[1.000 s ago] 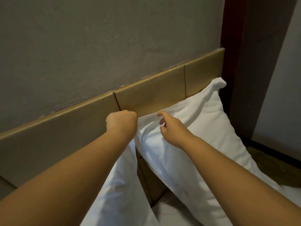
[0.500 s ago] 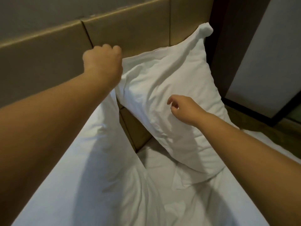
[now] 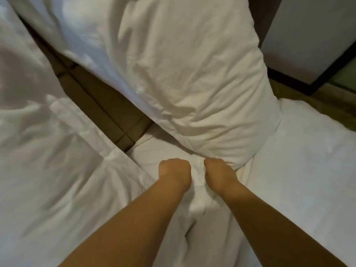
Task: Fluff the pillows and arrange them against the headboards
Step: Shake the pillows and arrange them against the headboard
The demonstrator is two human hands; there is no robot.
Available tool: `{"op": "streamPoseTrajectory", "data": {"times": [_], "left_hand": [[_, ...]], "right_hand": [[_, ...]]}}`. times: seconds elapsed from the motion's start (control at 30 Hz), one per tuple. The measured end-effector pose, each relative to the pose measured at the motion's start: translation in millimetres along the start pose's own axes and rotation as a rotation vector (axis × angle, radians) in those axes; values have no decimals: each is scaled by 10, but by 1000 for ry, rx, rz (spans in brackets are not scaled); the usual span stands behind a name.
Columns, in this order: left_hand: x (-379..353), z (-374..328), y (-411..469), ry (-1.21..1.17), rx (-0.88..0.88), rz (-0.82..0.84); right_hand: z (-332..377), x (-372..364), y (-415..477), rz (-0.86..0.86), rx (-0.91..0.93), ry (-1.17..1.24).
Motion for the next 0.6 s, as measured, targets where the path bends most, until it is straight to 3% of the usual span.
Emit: {"op": "streamPoseTrajectory", "data": {"times": [0.1, 0.23, 0.4, 0.6], "left_hand": [[-551, -86, 169, 51, 3, 99], [-938, -201, 403, 59, 10, 106], [-1249, -419, 544, 47, -48, 79], [-1250, -385, 730, 103, 51, -75]], "right_hand": [[20, -386, 8, -8, 37, -123], [-13, -643, 73, -266, 166, -140], [34, -843, 126, -274, 263, -129], [71, -895, 209, -276, 322, -92]]}}
Point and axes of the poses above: each hand's wrist, its own y-axis towards the middle knuckle, its own x-axis out of the back of the hand, z = x × y, the point moved 7 cm from there along y, towards the middle knuckle, and after that the axes turned 8 degrees about -z, right-handed, at the moved point
